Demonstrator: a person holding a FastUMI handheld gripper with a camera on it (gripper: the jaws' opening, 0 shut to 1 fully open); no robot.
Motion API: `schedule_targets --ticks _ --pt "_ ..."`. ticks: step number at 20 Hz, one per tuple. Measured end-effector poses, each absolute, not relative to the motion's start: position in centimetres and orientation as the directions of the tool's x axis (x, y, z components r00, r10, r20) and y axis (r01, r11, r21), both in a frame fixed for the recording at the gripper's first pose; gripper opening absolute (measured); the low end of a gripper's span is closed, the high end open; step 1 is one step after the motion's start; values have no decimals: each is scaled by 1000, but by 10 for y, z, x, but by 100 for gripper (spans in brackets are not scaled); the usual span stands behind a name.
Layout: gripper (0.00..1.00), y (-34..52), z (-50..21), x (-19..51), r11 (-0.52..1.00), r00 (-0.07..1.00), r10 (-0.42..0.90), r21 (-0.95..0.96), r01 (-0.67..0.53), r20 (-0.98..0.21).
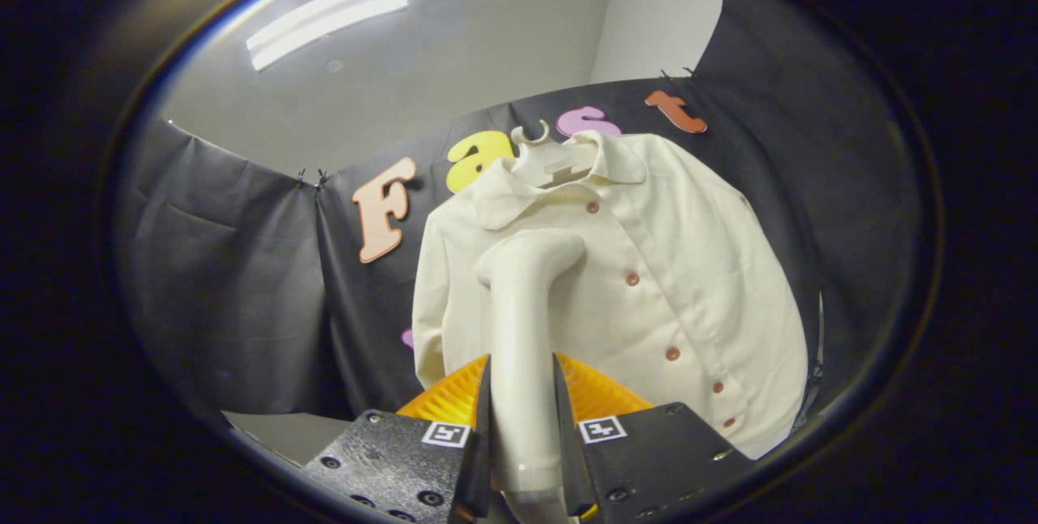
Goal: Iron the clothes twice with a garment steamer, once on the left side and once on the right side.
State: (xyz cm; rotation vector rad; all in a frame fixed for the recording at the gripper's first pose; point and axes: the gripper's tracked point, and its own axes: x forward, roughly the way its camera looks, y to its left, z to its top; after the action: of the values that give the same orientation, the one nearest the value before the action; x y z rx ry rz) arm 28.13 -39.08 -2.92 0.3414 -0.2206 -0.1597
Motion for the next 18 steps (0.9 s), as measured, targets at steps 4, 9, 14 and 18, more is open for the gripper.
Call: schedule_targets --ticks 4,9,14,18 --pt "34 -390 -52 280 933 970 -184 338 122 157" --pt "34 -388 -81 272 916 977 -175 383 115 125" --pt "34 -383 -116 265 906 982 -166 407 118 85" --pt "34 -379 -151 256 897 987 -154 425 122 42"
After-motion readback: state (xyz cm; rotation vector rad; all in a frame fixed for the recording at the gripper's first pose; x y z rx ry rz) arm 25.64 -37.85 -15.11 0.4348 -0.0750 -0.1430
